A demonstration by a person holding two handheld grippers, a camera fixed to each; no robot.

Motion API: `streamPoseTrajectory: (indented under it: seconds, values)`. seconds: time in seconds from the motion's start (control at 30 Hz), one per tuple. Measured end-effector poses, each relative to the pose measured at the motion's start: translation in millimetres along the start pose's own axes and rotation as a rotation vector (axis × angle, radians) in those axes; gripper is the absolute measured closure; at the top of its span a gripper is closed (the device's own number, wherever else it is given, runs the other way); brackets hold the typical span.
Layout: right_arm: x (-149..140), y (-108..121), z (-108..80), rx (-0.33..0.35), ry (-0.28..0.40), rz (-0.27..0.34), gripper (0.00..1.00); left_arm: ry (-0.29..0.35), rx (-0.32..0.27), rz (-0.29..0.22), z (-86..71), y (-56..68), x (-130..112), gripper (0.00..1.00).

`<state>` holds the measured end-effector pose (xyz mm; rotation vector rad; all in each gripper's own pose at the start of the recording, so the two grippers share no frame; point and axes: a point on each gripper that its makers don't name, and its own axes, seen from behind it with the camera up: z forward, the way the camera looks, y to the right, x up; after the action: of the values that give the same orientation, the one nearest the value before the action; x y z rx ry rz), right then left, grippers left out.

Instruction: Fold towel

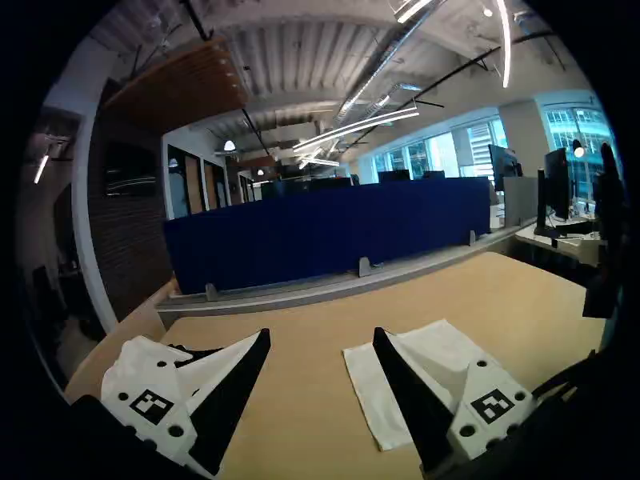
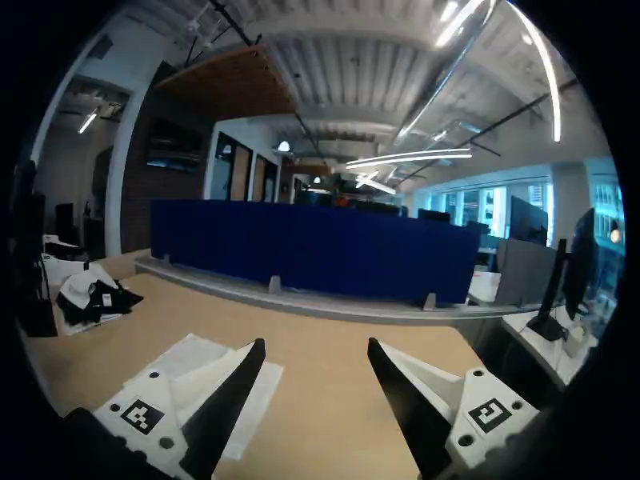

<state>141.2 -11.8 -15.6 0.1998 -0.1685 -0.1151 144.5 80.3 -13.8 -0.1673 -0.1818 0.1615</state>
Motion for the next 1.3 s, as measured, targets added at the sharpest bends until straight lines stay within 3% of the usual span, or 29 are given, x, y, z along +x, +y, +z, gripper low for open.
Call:
streamPoseTrajectory:
  seconds: [0.17, 0.5, 1.07, 1.3]
  values:
    - [-17, -11, 4.2, 0.078, -0.087, -0.035, 0.00, -0.088, -0.075, 0.039, 2.1, 21.4, -18, 0.05]
    - [-70, -58, 10.8, 0.250, -0.250, -0.073, 0.00, -0.263, -0.218, 0.082, 9.1, 51.1, -84, 0.04]
    - [-167, -103, 31.3, 0.377, -0.441, -0.163, 0.00, -0.471, -0.389, 0.134, 27.3, 78.7, -193, 0.04]
    - [-201, -113, 31.2, 0.419, -0.518, -0.179, 0.00, -0.552, -0.439, 0.149, 36.1, 91.7, -232, 0.04]
